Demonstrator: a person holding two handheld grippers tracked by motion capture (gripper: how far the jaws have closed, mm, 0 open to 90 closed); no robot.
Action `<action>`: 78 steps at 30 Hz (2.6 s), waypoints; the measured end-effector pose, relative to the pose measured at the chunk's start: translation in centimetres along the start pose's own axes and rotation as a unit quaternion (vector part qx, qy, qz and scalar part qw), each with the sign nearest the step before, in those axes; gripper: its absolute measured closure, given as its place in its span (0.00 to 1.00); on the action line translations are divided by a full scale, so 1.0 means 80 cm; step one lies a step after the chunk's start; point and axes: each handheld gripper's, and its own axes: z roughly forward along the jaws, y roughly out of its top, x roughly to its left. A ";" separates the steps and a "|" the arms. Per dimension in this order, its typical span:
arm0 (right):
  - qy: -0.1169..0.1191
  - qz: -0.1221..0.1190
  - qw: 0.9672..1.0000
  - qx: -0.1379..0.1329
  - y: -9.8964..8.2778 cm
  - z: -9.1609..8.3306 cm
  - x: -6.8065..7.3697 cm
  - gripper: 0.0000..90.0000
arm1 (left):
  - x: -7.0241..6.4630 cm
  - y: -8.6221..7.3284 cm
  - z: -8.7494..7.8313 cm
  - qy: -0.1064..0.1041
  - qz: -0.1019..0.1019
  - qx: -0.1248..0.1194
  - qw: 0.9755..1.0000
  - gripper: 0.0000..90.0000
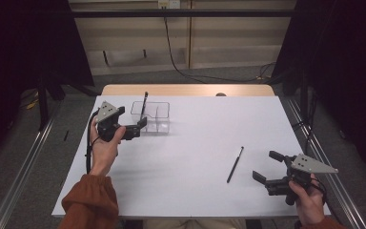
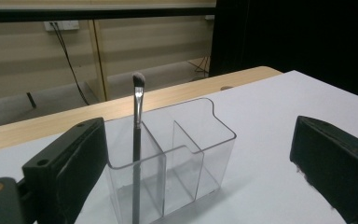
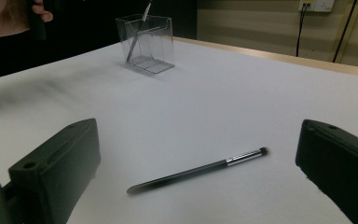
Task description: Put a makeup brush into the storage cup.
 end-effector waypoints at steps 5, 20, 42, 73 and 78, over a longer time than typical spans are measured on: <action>0.001 0.000 1.000 0.003 0.000 0.003 0.000 0.00 | -0.003 -0.001 -0.017 0.004 0.003 -0.006 1.000 0.04; 0.000 -0.004 1.000 0.004 0.001 0.004 0.003 0.00 | -0.012 -0.022 -0.051 -0.011 -0.006 -0.012 1.000 0.03; -0.009 0.001 1.000 0.006 0.001 0.005 0.001 0.00 | -0.031 -0.059 -0.099 -0.004 0.009 -0.011 1.000 0.03; -0.024 -0.002 1.000 0.006 0.001 0.000 0.002 0.00 | -0.035 -0.095 -0.130 -0.001 -0.001 -0.009 1.000 0.03; -0.030 -0.007 1.000 -0.003 0.005 0.003 0.007 0.00 | -0.037 -0.097 -0.135 -0.003 0.000 -0.009 1.000 0.03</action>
